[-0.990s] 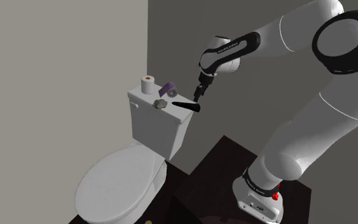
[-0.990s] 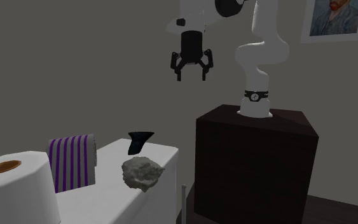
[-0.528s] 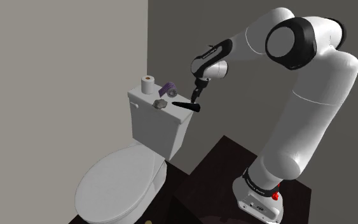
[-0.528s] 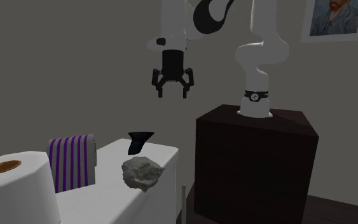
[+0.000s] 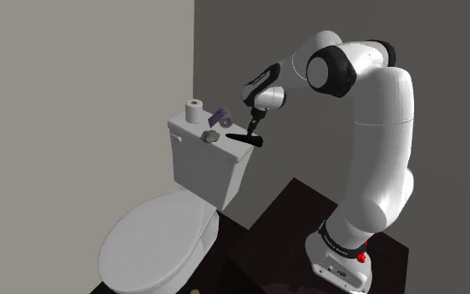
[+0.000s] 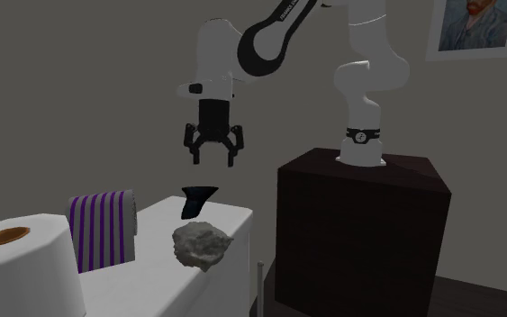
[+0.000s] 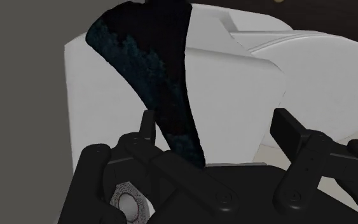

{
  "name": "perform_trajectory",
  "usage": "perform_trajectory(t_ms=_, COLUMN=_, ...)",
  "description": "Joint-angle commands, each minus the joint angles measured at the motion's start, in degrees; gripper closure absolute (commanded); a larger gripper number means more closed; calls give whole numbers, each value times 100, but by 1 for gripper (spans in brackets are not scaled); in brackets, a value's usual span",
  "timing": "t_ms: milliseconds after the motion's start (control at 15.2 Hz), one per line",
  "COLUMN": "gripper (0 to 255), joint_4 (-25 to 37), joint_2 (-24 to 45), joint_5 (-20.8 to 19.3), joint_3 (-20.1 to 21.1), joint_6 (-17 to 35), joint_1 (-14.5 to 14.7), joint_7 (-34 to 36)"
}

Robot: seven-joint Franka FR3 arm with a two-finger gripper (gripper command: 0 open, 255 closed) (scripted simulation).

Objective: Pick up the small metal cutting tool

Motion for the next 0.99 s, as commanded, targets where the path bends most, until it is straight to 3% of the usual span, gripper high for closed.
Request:
perform_trajectory(t_ms=0, gripper=0, joint_4=454, joint_2=473, joint_5=131, joint_3=124, joint_6=27, joint_1=-189, joint_7=-212)
perform_trajectory(t_ms=198, gripper=0, joint_4=1142, joint_2=1086, joint_5=210, joint_3=259, joint_6=-18, joint_1=-421, joint_7=-401)
perform_trajectory(t_ms=792, gripper=0, joint_4=1270, joint_2=1539, joint_5=372, joint_3=428, joint_6=311, joint_1=-543, joint_7=-528)
perform_trajectory(t_ms=858, gripper=255, joint_4=1283, joint_2=1551, joint_5=372, joint_3=431, joint_6=312, joint_1=-538, joint_7=-519)
perform_trajectory(t_ms=924, gripper=255, joint_4=1278, joint_2=1550, joint_5=374, joint_3=431, joint_6=315, joint_1=-541, joint_7=-524)
